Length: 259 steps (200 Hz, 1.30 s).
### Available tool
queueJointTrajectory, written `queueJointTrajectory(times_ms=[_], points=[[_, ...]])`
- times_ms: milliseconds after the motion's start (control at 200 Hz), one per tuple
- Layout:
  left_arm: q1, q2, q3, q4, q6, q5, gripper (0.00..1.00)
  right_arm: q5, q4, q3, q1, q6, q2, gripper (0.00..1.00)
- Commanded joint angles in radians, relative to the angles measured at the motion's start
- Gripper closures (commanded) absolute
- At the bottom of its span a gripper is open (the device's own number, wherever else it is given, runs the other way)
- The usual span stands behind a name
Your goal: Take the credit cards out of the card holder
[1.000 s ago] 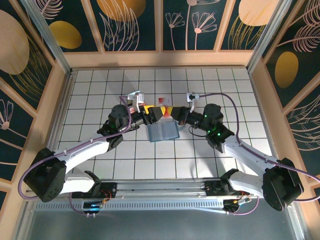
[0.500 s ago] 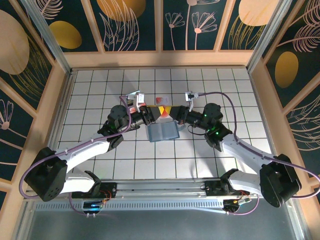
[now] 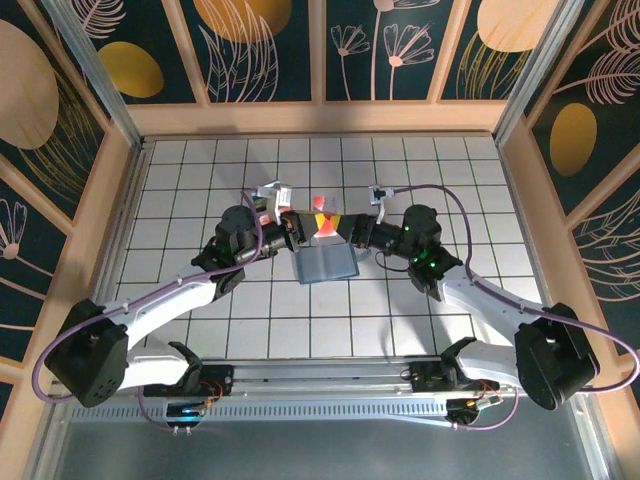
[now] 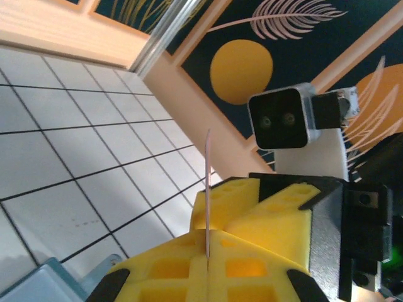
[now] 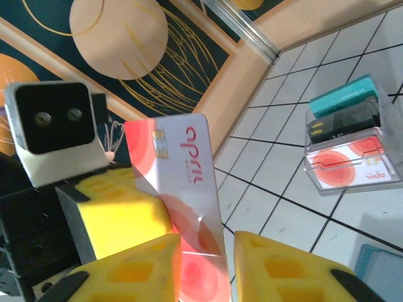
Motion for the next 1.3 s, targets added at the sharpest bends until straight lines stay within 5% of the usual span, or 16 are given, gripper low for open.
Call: queueJointTrajectory(times_ms=[0,230,556,916,1291], points=[[0.004,-0.030,0.082,-0.224,0.207,-0.035,1.00,0.053,-0.099,0.034,-0.002,-0.052,-0.035,0.60],[0.004,-0.033,0.203,-0.553,0.609,-0.176,1.00,0.179,-0.296,0.080,-0.009,-0.110,-0.081,0.40],[0.056,0.057,0.325,-0.730,0.996,-0.322,1.00,0.296,-0.412,0.097,-0.010,-0.104,-0.106,0.13],[0.203,0.201,0.410,-0.799,1.212,-0.297,1.00,0.481,-0.539,0.093,-0.014,-0.104,-0.187,0.11],[0.260,0.344,0.503,-0.894,1.369,-0.268,1.00,0.524,-0.576,0.080,-0.023,-0.103,-0.219,0.09]])
